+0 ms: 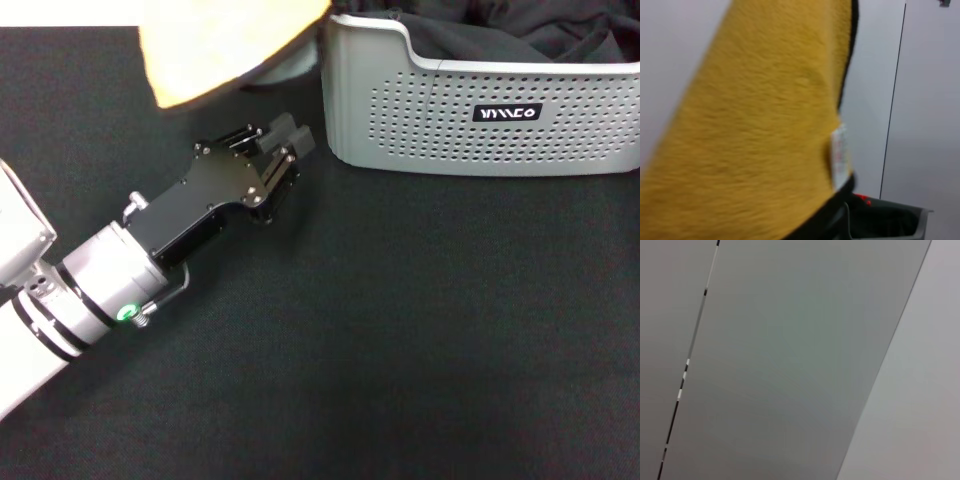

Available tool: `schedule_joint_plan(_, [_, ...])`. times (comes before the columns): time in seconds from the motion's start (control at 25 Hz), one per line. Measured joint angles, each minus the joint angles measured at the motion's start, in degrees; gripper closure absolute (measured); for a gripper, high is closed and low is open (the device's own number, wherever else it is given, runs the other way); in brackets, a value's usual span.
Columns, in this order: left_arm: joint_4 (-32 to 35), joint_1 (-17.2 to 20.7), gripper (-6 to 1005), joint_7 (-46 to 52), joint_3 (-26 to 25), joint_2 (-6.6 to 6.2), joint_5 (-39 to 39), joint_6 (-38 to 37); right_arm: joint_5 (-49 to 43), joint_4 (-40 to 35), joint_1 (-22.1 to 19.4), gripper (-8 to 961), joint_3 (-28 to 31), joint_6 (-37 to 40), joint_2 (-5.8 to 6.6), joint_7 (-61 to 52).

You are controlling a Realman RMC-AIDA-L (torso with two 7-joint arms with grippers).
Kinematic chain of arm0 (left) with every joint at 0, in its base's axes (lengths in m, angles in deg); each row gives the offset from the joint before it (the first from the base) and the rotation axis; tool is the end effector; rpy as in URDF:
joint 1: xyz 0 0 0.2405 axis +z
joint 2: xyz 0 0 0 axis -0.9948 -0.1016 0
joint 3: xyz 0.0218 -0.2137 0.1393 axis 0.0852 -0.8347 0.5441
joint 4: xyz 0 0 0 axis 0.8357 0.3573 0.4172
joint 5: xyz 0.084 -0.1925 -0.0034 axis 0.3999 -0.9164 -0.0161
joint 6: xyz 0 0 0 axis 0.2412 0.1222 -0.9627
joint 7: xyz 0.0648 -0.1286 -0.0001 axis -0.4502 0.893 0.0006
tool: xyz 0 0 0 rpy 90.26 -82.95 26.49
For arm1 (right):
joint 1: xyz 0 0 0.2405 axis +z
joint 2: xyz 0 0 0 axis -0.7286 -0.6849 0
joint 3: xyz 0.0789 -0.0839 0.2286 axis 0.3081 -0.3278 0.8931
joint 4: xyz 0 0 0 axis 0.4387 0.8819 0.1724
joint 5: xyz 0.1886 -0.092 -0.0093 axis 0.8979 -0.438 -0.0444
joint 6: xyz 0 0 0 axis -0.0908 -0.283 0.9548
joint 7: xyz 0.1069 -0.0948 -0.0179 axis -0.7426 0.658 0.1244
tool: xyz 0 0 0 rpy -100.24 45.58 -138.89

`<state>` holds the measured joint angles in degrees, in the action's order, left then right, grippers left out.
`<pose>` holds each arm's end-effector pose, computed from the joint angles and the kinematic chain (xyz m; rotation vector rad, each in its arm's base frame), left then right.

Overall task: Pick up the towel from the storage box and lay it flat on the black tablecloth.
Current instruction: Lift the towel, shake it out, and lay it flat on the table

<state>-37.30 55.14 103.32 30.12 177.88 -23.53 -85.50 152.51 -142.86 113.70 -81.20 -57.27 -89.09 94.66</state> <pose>-0.2596 0.2920 -0.0558 -2.1613 -0.5022 -1.2016 -0.1123 0.4107 0.0893 -2.6211 -0.3055 0.7675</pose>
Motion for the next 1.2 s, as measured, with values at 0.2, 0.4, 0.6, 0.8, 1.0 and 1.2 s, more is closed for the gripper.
schedule_joint_plan(0.2, [-0.6, -1.1, 768, 0.0, 0.0, 0.00, -2.1, 0.1, 1.0, 0.0, -0.1, 945, -0.6, 0.1, -0.02, 0.0])
schedule_joint_plan(0.4, [-1.4, -2.3, 768, 0.2, 0.0, 0.00, -4.5, 0.4, 2.2, 0.0, -0.4, 945, -1.4, 0.1, 0.00, 0.0])
schedule_joint_plan(0.6, [-0.8, -2.5, 767, 4.8, 0.0, 0.00, -6.1, 0.0, 2.4, 0.0, -1.1, 945, -1.6, 0.1, 0.00, 0.2])
schedule_joint_plan(0.8, [0.0, -2.0, 761, 7.6, 0.2, -0.02, -6.0, -2.7, 2.4, -0.1, -1.9, 945, -1.6, 0.1, 0.00, 0.4])
schedule_joint_plan(1.0, [0.0, -1.9, 604, 9.2, 0.3, 0.02, -5.8, -6.4, 2.5, -0.1, -2.9, 945, -2.0, 0.1, 0.00, 0.4])
schedule_joint_plan(1.2, [0.0, -1.1, 605, 11.1, 0.1, -0.11, -6.9, -10.5, 2.4, -0.2, -4.0, 945, -2.6, 0.1, 0.00, 0.7])
